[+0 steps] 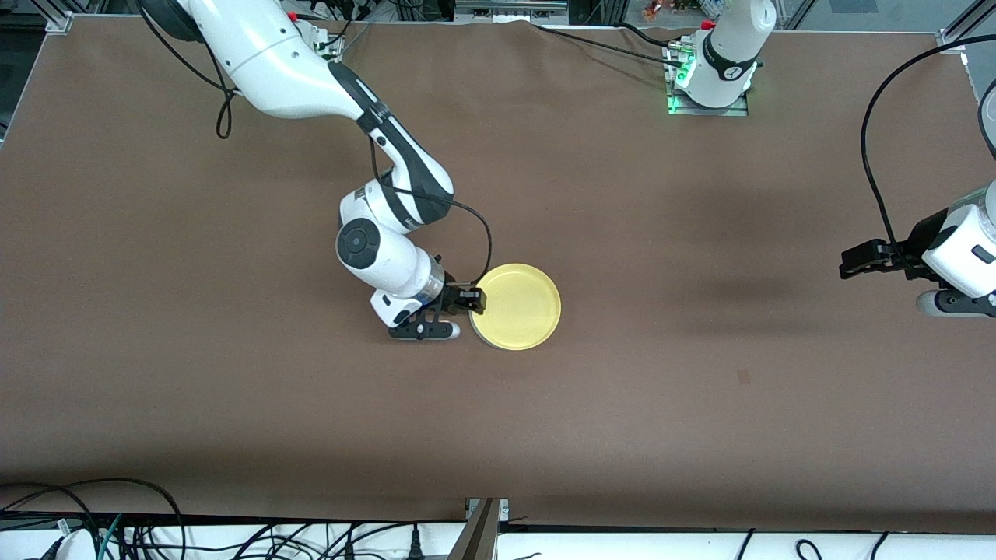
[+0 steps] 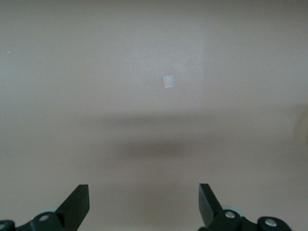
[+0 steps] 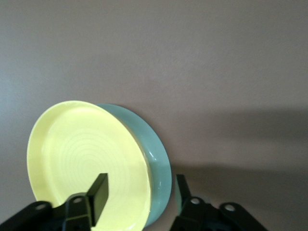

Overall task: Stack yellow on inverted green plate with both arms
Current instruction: 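Release the yellow plate and withdraw the right gripper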

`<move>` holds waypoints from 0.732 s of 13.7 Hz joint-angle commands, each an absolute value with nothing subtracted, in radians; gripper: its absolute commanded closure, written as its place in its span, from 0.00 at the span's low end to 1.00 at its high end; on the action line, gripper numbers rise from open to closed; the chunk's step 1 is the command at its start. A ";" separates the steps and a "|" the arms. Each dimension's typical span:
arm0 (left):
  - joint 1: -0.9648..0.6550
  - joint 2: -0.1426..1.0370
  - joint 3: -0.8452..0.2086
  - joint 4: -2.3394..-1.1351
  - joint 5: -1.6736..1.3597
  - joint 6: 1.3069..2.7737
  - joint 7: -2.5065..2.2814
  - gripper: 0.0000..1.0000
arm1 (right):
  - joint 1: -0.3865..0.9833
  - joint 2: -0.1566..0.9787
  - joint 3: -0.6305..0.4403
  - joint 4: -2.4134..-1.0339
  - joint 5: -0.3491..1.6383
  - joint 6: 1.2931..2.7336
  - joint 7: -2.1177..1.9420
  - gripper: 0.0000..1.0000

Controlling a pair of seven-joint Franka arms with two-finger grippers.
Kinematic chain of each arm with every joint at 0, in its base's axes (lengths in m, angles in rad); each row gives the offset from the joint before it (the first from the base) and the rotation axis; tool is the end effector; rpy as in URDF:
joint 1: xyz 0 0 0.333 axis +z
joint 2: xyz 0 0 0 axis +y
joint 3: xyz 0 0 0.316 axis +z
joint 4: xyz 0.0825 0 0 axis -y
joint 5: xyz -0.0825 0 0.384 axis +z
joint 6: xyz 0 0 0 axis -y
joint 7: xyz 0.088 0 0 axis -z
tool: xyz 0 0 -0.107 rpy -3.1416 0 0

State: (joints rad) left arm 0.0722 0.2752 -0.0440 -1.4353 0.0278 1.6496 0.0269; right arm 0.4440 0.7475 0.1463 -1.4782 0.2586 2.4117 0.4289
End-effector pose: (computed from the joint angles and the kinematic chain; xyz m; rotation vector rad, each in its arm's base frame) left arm 0.6379 0.0242 0.5309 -3.1262 0.0007 0.0954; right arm 0.6228 0.3940 0.2560 -2.7999 0.0900 -0.0342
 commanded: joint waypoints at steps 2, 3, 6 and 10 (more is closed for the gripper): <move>0.080 0.273 -0.044 -1.427 -0.008 1.651 0.054 0.00 | 0.440 0.539 0.020 -1.493 0.200 2.110 0.425 0.00; 0.080 0.275 -0.044 -1.427 -0.008 1.651 0.054 0.00 | 0.440 0.496 -0.001 -1.494 0.139 2.027 0.420 0.00; 0.080 0.273 -0.044 -1.427 -0.008 1.651 0.054 0.00 | 0.439 0.392 -0.084 -1.491 0.080 1.887 0.413 0.00; 0.078 0.275 -0.044 -1.427 -0.008 1.651 0.052 0.00 | 0.254 0.172 -0.022 -1.601 0.058 1.691 0.314 0.00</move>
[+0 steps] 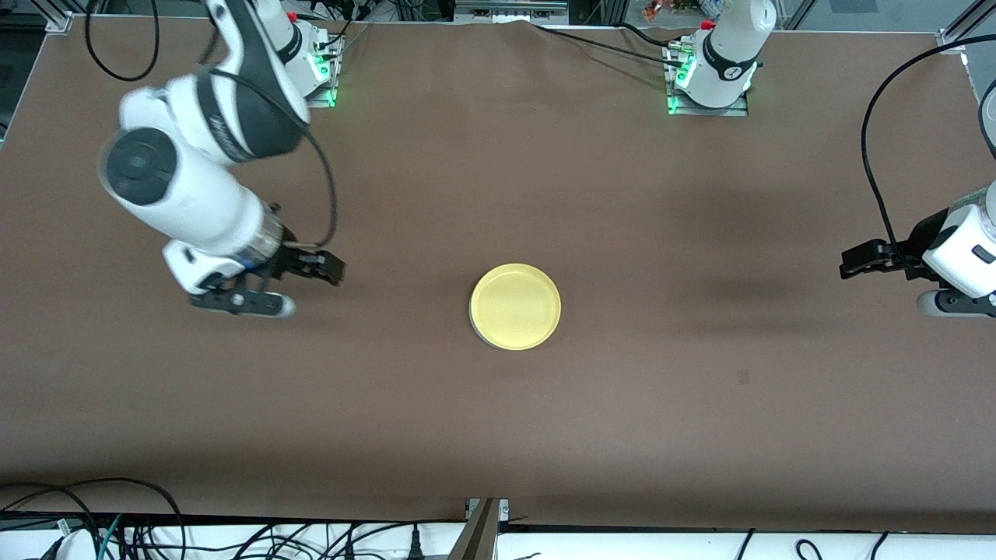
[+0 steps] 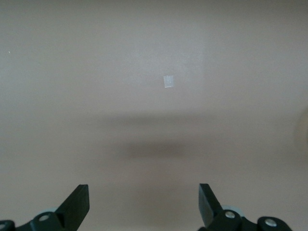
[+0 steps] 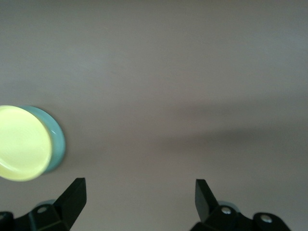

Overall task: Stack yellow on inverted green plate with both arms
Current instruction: 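Release the yellow plate and withdraw the right gripper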

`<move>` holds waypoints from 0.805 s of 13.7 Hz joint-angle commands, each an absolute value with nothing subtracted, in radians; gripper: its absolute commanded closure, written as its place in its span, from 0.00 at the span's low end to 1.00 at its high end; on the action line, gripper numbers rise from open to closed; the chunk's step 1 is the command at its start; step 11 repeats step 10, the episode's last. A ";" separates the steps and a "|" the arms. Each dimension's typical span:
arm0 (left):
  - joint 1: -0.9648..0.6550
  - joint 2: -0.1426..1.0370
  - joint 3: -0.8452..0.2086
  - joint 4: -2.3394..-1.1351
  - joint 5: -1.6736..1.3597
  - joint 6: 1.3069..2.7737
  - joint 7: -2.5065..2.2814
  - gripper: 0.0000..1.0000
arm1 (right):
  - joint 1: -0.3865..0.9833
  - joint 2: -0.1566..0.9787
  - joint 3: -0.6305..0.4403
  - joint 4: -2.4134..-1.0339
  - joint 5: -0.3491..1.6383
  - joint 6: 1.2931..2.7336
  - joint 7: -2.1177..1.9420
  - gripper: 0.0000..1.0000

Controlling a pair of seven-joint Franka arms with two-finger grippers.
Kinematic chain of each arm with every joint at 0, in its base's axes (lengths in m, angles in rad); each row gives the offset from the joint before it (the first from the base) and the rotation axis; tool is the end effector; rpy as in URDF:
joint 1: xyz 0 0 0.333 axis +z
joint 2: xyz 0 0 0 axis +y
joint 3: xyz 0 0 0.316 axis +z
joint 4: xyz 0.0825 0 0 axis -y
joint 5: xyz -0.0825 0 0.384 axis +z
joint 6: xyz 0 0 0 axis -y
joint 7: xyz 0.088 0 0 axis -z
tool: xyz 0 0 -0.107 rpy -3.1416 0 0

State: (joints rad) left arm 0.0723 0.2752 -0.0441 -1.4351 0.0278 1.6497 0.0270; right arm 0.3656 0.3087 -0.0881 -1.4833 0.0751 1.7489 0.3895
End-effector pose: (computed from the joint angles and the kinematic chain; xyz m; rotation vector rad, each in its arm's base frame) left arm 0.6379 0.0242 0.5310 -3.1262 0.0008 0.0950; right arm 0.6218 0.1914 0.4953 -3.1040 0.1916 0.0853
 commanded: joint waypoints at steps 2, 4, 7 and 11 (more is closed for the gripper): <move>0.077 0.273 -0.044 -1.425 -0.008 1.651 0.051 0.00 | 0.166 0.047 0.000 -1.702 -0.010 1.683 0.189 0.00; 0.078 0.275 -0.046 -1.425 -0.008 1.651 0.051 0.00 | 0.085 -0.029 0.000 -1.752 -0.031 1.674 0.157 0.00; 0.078 0.273 -0.046 -1.425 -0.008 1.651 0.051 0.00 | 0.054 -0.057 -0.006 -1.733 -0.026 1.623 0.149 0.00; 0.078 0.273 -0.046 -1.425 -0.008 1.651 0.052 0.00 | 0.043 -0.060 -0.006 -1.712 -0.020 1.597 0.149 0.00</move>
